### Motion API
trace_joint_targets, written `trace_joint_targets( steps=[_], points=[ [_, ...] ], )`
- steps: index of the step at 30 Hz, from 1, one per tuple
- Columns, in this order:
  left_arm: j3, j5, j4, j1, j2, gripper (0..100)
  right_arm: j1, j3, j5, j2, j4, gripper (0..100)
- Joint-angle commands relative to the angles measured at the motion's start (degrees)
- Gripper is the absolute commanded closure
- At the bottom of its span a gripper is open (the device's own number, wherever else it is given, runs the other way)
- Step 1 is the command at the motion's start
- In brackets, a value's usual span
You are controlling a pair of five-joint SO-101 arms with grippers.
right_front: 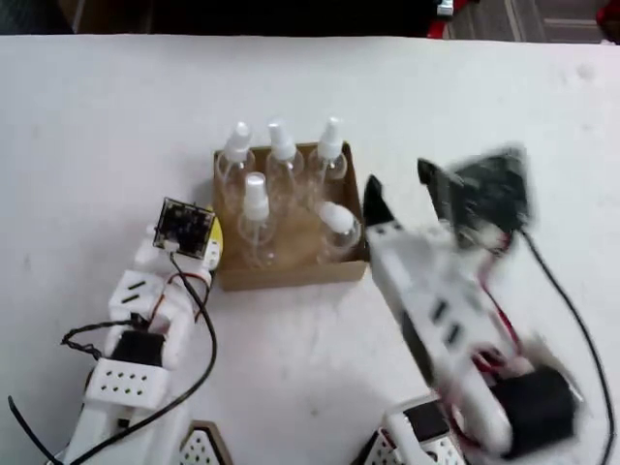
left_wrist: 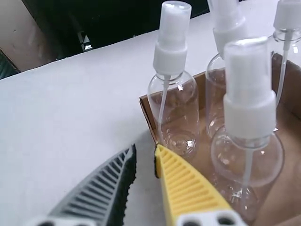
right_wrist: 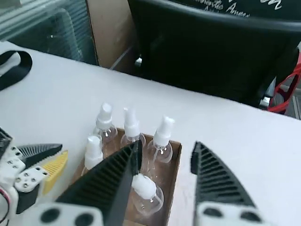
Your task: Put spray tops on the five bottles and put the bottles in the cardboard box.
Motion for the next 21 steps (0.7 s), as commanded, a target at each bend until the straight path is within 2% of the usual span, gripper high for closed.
trace_joint_targets(
  steps=[1,3,5,11,19,21],
  points=[
    [-0.88,-0.53,-1.49,-0.57,0.04,93,0.31,-11.69,-0.97,-0.40,6.55,96.6],
    [-0.88,-0.53,-1.49,-0.57,0.04,93,0.31,-15.82,-0.97,-1.01,10.51,95.3],
    [-0.88,-0.53,-1.49,-0.57,0.04,93,0.31,-19.60,-0.97,-2.95,13.14,98.3],
    [-0.88,-0.53,-1.49,-0.57,0.04,93,0.40,-23.47,-0.88,-14.02,14.55,98.4],
    [-0.79,-0.53,-1.49,-0.57,0.04,93,0.48,-8.97,-0.53,-31.60,16.04,98.4],
    [-0.79,-0.53,-1.49,-0.57,0.04,93,0.48,-2.73,2.02,-36.62,15.78,98.4]
  ],
)
